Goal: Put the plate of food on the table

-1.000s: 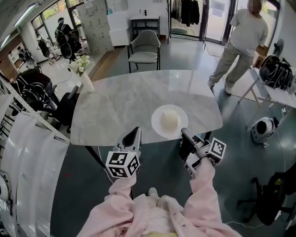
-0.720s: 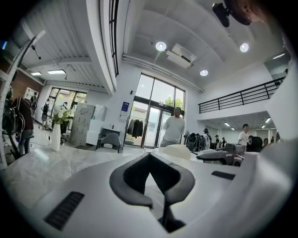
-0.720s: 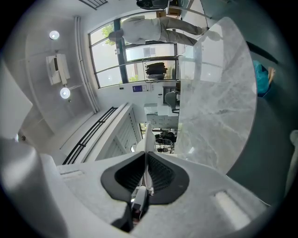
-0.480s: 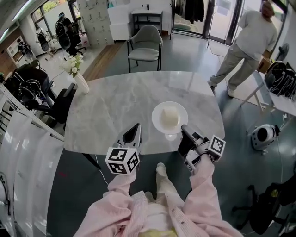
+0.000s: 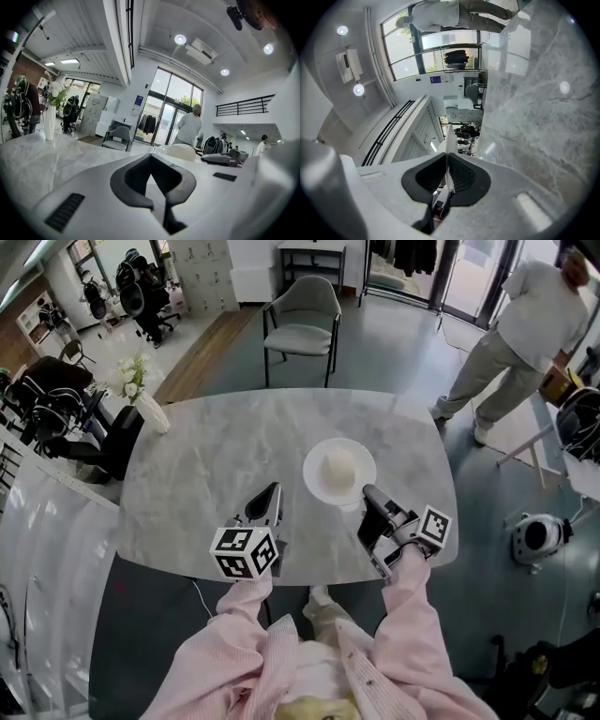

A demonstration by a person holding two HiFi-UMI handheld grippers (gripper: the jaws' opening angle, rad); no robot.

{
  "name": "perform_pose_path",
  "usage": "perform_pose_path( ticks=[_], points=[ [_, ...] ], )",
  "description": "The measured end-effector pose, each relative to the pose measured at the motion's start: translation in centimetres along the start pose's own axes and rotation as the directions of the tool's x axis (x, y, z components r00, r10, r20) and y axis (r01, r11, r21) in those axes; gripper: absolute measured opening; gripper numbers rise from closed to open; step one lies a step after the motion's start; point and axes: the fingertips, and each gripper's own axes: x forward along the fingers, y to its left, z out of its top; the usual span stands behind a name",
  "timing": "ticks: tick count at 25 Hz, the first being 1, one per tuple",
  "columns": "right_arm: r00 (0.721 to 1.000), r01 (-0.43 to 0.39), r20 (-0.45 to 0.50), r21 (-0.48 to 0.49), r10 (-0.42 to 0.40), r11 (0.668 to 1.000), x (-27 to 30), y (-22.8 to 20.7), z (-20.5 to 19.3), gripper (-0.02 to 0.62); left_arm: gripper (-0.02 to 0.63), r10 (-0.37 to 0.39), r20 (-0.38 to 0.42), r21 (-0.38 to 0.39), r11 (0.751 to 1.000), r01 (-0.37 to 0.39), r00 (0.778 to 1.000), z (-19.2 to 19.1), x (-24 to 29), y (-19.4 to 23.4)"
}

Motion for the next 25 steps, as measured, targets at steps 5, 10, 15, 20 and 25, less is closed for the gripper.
perform_pose_path(
  ticks=[5,10,15,20,25],
  points=[
    [0.999,0.016,-0.029,0.025,-0.015,1.0,2.8,-2.8,3.3,0.018,-0.008,0.03,-0.046,-0.037,0.999,-0.032,0.998,-1.0,4.0,1.6],
    [0.998,-0.001,-0.057,0.042,0.003,0.999,5.7,-5.6,5.6,0.018,-0.008,0.048,-0.101,-0.068,0.996,-0.055,0.994,-3.1,7.3,3.4],
    [0.998,-0.003,-0.07,0.068,0.008,0.998,7.4,-8.9,6.9,0.02,-0.008,0.072,-0.165,-0.103,0.991,-0.089,0.984,-5.8,9.8,5.0],
    [0.997,0.027,-0.073,0.087,-0.021,0.996,8.3,-12.2,7.8,0.021,-0.008,0.074,-0.234,-0.136,0.985,-0.108,0.969,-8.6,11.7,6.0],
    [0.996,0.049,-0.078,0.096,-0.042,0.994,9.4,-15.3,8.1,0.021,-0.008,0.071,-0.274,-0.162,0.98,-0.119,0.959,-10.6,13.2,7.4]
  ],
)
